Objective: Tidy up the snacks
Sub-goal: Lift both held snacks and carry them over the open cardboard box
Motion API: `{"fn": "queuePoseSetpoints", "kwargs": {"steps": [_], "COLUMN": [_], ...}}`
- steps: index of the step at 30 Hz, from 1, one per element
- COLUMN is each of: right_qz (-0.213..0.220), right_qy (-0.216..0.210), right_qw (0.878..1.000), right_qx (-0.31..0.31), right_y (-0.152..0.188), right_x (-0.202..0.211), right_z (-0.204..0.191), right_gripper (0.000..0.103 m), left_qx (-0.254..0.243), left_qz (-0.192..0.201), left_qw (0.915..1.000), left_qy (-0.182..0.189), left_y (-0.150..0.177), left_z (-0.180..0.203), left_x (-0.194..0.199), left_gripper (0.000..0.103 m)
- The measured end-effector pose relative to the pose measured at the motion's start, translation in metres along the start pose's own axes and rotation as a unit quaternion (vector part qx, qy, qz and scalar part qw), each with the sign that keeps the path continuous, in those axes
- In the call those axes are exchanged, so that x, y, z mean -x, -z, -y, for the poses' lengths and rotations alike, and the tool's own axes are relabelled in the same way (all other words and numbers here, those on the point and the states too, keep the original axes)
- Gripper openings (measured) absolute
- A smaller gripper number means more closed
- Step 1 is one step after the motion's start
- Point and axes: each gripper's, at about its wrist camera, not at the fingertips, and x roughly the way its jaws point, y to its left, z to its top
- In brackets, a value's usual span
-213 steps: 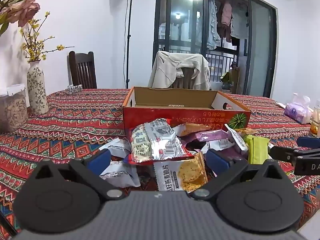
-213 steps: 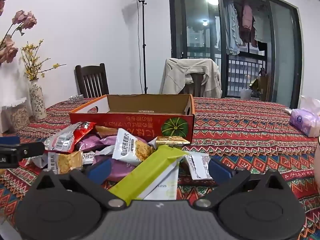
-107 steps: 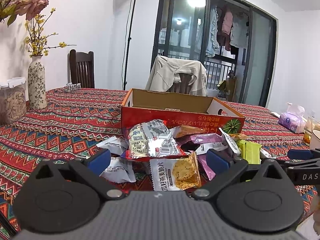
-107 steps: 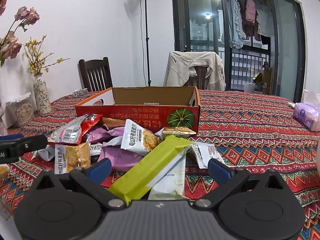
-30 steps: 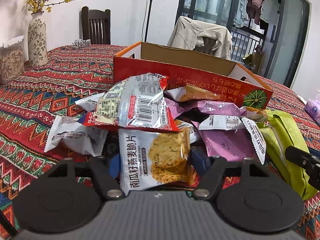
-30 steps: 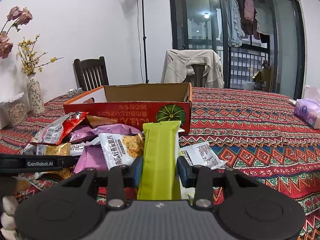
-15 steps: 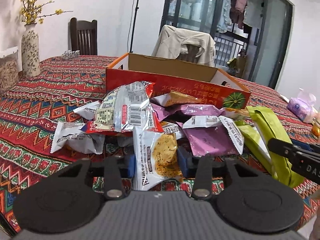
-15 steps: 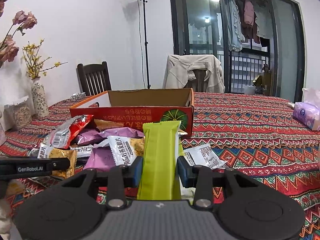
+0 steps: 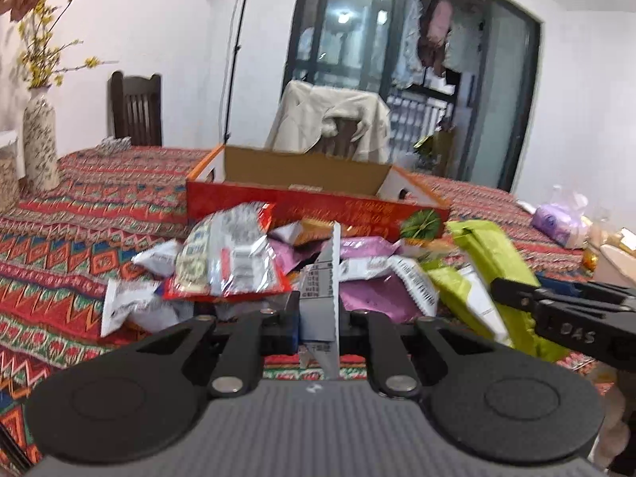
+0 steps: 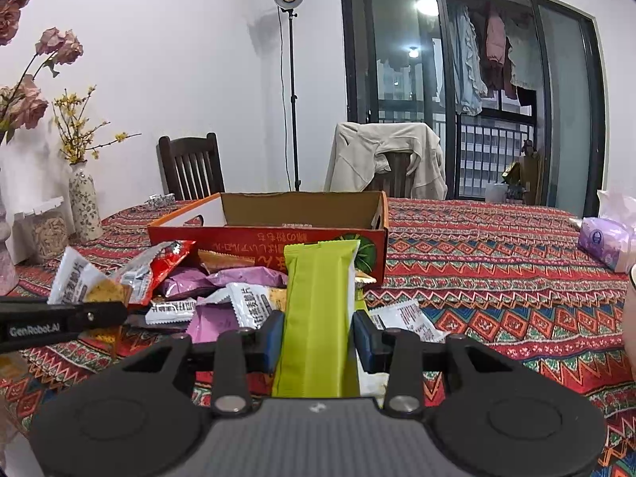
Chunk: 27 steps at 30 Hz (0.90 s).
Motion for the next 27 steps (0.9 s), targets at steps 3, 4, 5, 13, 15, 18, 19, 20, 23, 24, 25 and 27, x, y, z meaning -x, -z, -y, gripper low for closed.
{"fn": "queuePoseSetpoints", "kwargs": {"steps": [3,4,5,13,15,18,19,20,23,24,25,27], "right_qz": [0.005,0.008,0.01,0.035,0.041,0.048,0.05,0.051,0.054,0.054,0.055,0.055], "right_qy": [-0.002,-0.002,-0.003,-0.003,-0.004,-0.005,-0.007,-0.01,-0.011,-0.012,-0.013,-0.015], "right_qw": [1.0,1.0,1.0,0.999,0.999,0.999,0.999,0.999,0.998,0.998,0.998,0.998], "right_qx": [0.004,0.004,0.006,0.01,0.01,0.011,0.01,0.01,0.013,0.014,0.014,0.011], "right_y": [-0.005,-0.008,-0.01,-0.042,-0.051,-0.066,-0.07,-0.075,-0.091,-0.096,-0.102,-0.112], "right_x": [0.0,-0.001,-0.002,-0.022,-0.029,-0.044,-0.049,-0.054,-0.072,-0.078,-0.086,-0.098], "right_z": [-0.002,-0.002,-0.004,-0.001,-0.001,0.001,0.001,0.001,0.001,0.001,0.001,0.0], "right_gripper": [0.037,0.037,0.037,0.037,0.037,0.037,0.037,0.037,0.037,0.037,0.037,0.037], "left_qx": [-0.005,-0.005,-0.005,0.004,0.007,0.012,0.015,0.016,0.021,0.022,0.023,0.026], "left_qz": [0.011,0.016,0.02,0.051,0.055,0.061,0.062,0.064,0.069,0.07,0.072,0.075], "left_qw": [0.9999,0.9998,0.9998,0.9984,0.9981,0.9978,0.9978,0.9977,0.9972,0.9971,0.9971,0.9968], "left_qy": [0.006,0.007,0.008,0.023,0.026,0.021,0.02,0.018,0.017,0.016,0.015,0.014], "left_y": [-0.006,-0.01,-0.013,-0.055,-0.067,-0.081,-0.087,-0.091,-0.106,-0.111,-0.117,-0.127], "left_z": [0.003,0.003,0.003,0.002,0.001,-0.001,-0.002,-0.004,-0.006,-0.006,-0.007,-0.007], "left_x": [0.003,0.003,0.003,-0.01,-0.019,-0.035,-0.04,-0.045,-0.061,-0.066,-0.072,-0.083], "left_gripper": [0.014,0.014,0.014,0.014,0.014,0.014,0.014,0.014,0.014,0.014,0.014,0.014]}}
